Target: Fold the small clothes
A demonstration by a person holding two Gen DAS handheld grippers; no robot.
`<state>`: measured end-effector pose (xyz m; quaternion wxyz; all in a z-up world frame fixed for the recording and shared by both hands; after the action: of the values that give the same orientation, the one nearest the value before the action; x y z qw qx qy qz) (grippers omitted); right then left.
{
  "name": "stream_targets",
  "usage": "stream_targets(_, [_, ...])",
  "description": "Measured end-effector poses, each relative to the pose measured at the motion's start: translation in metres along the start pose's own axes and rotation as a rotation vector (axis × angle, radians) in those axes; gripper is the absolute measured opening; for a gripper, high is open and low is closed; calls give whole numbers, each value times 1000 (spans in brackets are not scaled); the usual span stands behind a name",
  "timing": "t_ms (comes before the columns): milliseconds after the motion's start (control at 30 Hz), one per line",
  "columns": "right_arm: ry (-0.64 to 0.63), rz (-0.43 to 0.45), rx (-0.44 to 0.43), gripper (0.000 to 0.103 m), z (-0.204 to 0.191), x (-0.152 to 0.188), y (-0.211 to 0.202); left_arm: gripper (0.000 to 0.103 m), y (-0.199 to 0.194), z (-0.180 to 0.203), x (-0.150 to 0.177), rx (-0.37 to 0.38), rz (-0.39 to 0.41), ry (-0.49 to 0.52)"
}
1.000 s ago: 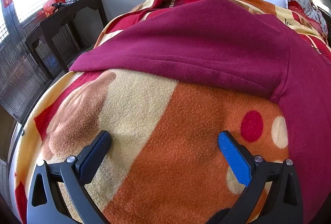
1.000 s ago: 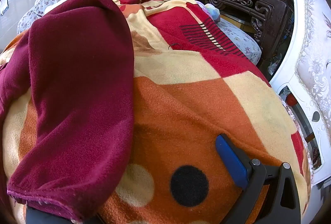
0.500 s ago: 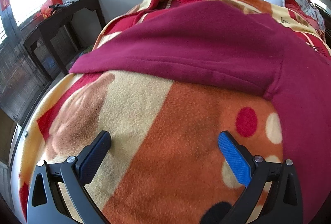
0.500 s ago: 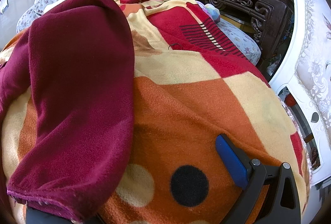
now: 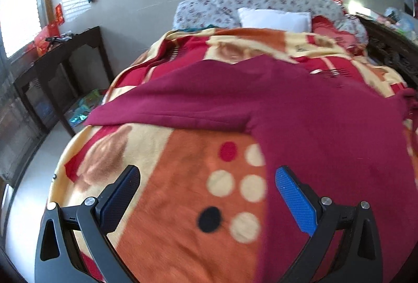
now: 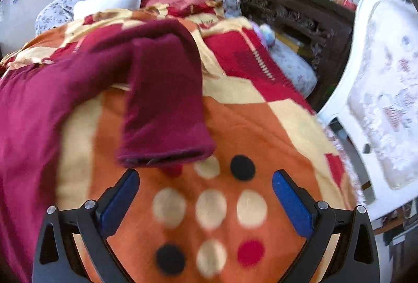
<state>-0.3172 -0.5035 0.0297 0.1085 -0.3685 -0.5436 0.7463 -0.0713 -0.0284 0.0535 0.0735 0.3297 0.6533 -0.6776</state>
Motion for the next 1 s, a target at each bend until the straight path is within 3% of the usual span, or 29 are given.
stream_targets(133, [0, 52, -49, 103, -20, 17, -43, 103, -16, 21, 6, 32, 20, 22])
stream_targets(300, [-8, 111, -35, 103, -47, 27, -77, 103, -31, 44, 15, 40, 48, 75])
stream_targets(600, [-12, 144, -85, 103, -82, 44, -103, 103, -49, 63, 29, 64, 71, 105])
stream_targets(1000, [-108, 153, -142, 103, -139, 53, -117, 103, -52, 70, 36, 81, 69, 112])
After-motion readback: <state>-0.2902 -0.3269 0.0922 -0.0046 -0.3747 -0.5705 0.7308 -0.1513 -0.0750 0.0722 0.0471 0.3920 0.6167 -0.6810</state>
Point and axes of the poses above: each gripper's, at about its wrist camera, not at the fingertips, and y roughly the way its jaws point, z to its right, x to its underside, the point moved 4 cm from there along y, roughly the way its jaws point, and after that the axes turned 15 degrees about -z, right-handed, at the moved point
